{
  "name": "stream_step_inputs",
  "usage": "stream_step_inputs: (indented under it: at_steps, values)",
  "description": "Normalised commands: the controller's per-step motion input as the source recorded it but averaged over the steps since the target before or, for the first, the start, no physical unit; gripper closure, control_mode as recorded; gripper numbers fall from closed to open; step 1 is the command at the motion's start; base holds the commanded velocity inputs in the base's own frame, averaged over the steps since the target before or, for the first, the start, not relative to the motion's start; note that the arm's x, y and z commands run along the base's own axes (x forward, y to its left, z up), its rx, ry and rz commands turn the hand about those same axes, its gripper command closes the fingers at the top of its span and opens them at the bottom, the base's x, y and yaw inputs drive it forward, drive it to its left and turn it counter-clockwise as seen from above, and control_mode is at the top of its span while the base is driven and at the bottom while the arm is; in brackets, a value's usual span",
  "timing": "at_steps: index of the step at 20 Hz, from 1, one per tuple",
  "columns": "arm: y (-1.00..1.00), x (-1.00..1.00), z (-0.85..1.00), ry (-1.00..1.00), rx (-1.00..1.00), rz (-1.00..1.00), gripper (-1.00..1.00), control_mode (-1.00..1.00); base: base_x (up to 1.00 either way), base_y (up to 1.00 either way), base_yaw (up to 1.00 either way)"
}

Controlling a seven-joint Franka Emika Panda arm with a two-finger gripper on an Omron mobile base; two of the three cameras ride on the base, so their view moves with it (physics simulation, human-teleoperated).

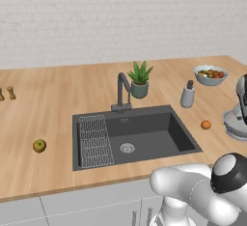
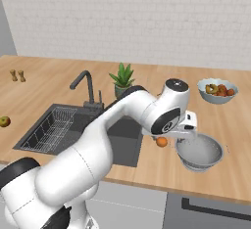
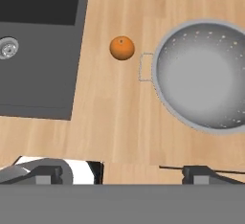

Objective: Put the colander in the sink, put the apple, tangerine in the colander, and turn on the sink faucet and pour water over the colander.

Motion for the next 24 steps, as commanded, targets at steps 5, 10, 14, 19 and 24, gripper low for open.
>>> stream_step_inputs:
  at_steps: [5,10,14,19,24]
  values:
    - [-0.16,0.09,-0.59,0.0,-0.04,0.0,-1.0,-1.0,0.0,0.0,0.0]
    - [-0.11,0.08,-0.43,0.0,-0.02,0.0,-1.0,-1.0,0.0,0.0,0.0]
    - [-0.08,0.16,-0.31,0.0,0.0,0.0,-1.0,-1.0,0.0,0.0,0.0]
    - [-0.16,0.07,-0.22,0.0,0.0,0.0,-1.0,-1.0,0.0,0.0,0.0]
    - [-0.06,0.13,-0.02,0.03,0.0,0.0,-1.0,-1.0,0.0,0.0,0.0]
